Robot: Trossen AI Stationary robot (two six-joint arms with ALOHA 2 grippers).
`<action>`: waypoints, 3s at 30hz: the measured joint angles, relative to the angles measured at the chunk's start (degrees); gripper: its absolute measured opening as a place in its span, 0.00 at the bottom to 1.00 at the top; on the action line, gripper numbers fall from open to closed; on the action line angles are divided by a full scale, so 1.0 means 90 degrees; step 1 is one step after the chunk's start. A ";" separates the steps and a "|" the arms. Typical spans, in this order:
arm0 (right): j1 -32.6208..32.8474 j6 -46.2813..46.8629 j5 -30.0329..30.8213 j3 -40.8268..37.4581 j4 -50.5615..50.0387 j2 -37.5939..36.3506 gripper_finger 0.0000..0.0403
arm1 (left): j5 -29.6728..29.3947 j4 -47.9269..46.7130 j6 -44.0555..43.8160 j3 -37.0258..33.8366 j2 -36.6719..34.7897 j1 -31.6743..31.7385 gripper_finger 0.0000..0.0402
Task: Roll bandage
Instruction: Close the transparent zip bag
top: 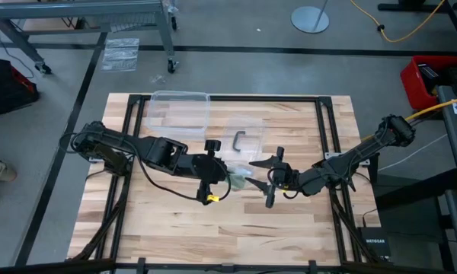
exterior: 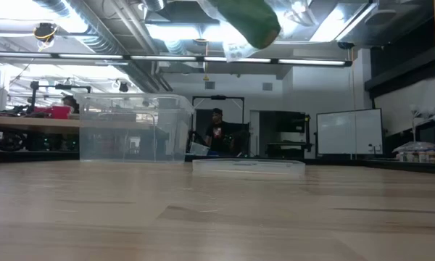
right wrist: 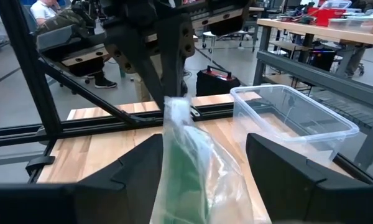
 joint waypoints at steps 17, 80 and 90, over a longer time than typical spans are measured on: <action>0.0000 0.0002 -0.0009 0.0000 0.0005 0.0000 0.24 | 0.0000 -0.0007 -0.0014 0.0000 0.0000 -0.0029 0.00; 0.0002 0.0066 -0.0006 -0.0005 -0.0049 0.0000 0.00 | -0.0007 0.1970 0.1294 0.0005 0.0379 0.0306 0.08; 0.0002 0.0063 0.0073 -0.0005 -0.0022 0.0000 0.00 | -0.0008 0.1945 0.1352 0.0005 0.0379 0.0306 0.02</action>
